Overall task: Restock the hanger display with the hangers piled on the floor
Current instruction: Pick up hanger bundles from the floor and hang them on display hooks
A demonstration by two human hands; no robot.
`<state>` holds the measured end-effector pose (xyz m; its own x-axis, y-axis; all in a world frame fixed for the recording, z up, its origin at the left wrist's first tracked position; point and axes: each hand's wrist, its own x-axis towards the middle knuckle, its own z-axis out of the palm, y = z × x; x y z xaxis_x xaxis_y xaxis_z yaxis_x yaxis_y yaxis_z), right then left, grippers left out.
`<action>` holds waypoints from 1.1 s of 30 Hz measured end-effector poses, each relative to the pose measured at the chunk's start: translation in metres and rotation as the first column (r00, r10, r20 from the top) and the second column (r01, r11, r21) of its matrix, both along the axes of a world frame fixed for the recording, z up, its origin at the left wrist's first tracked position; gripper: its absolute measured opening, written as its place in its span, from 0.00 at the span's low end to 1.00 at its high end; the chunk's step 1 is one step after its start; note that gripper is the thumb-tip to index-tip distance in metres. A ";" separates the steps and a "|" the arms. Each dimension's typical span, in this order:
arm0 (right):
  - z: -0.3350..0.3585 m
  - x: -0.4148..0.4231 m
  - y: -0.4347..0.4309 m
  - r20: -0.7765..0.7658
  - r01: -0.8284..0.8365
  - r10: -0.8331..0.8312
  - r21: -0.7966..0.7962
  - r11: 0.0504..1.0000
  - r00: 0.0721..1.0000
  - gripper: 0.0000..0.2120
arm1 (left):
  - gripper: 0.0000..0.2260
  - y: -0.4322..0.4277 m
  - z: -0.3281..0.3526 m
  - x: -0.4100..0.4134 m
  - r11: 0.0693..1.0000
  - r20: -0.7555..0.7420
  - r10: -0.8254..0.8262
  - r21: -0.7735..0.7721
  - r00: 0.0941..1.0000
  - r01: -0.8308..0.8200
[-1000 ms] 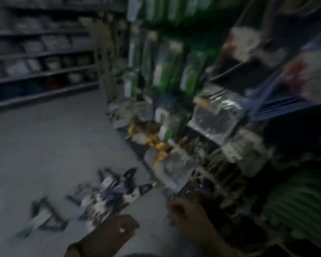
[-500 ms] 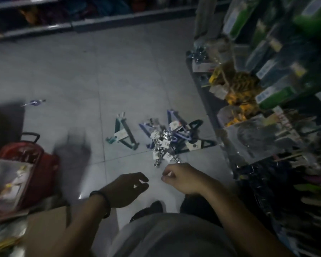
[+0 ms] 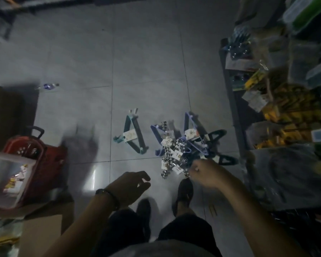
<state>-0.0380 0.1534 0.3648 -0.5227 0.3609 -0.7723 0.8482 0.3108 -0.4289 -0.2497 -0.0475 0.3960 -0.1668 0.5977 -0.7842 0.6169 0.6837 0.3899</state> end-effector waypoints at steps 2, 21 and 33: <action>-0.026 -0.025 0.037 -0.027 0.064 -0.063 0.055 0.996 0.998 0.12 | 0.14 0.038 -0.035 -0.018 1.000 0.024 -0.021 -0.007 1.000 0.021; -0.608 -0.089 0.164 0.481 -0.194 -0.102 0.528 0.827 0.871 0.52 | 0.26 0.193 -0.636 -0.087 0.888 -0.090 -0.430 0.138 0.898 0.439; -0.694 -0.029 0.184 0.423 -0.161 -0.141 0.601 0.783 0.895 0.72 | 0.38 0.197 -0.716 -0.054 0.900 -0.191 -0.408 0.079 0.893 0.428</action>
<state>-0.0675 0.3376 -0.3287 -0.2051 0.8240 -0.5282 0.8877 0.3839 0.2541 -0.3040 0.1499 -0.3200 -0.0027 0.7258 -0.6879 0.8980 0.3045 0.3177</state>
